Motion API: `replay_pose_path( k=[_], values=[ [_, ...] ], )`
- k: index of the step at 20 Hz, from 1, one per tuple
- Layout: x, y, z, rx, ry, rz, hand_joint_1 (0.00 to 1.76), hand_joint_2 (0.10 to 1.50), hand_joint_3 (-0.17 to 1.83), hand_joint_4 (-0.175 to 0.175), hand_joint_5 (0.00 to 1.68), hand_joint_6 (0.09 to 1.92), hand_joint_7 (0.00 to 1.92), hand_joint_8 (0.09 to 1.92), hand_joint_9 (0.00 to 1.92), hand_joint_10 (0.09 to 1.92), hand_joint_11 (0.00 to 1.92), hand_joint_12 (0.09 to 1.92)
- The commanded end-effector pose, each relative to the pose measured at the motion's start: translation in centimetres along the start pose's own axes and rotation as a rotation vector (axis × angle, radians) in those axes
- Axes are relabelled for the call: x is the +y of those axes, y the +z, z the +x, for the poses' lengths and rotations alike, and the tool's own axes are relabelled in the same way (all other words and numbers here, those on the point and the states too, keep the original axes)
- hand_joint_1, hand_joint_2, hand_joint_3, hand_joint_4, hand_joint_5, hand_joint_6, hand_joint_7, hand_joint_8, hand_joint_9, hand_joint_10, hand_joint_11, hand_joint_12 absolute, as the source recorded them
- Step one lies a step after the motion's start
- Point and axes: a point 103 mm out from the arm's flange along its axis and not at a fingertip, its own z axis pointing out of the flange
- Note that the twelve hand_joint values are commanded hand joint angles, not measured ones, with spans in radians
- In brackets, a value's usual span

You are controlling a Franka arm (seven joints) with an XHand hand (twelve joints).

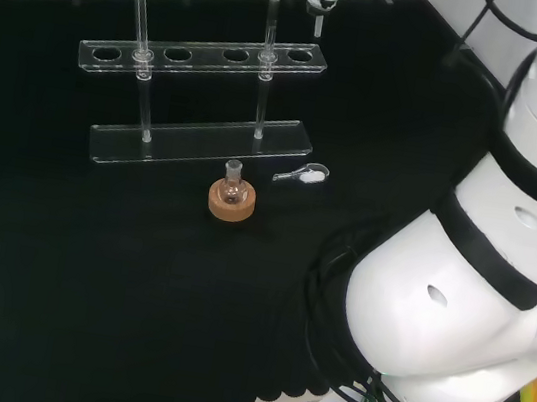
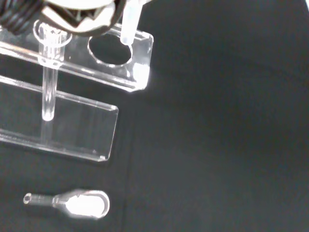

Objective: Place the funnel on the round-bottom flask.

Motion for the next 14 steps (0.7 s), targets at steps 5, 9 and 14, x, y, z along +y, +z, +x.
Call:
replay_pose_path(
  k=[5,9,14],
  values=[
    [-6.3,1.8,2.2,0.026,-0.004,-0.008,0.99,0.71,0.77,-0.005,0.58,0.54,0.61,0.62,0.96,0.41,0.67,1.25],
    [-7.9,3.2,4.1,0.027,-0.021,-0.012,1.00,0.71,0.77,-0.005,0.58,0.57,0.62,0.63,0.96,0.41,0.68,1.24],
    [-8.8,4.6,6.8,0.027,-0.057,0.008,1.00,0.71,0.77,-0.005,0.58,0.59,0.63,0.63,0.97,0.41,0.69,1.24]
  ],
)
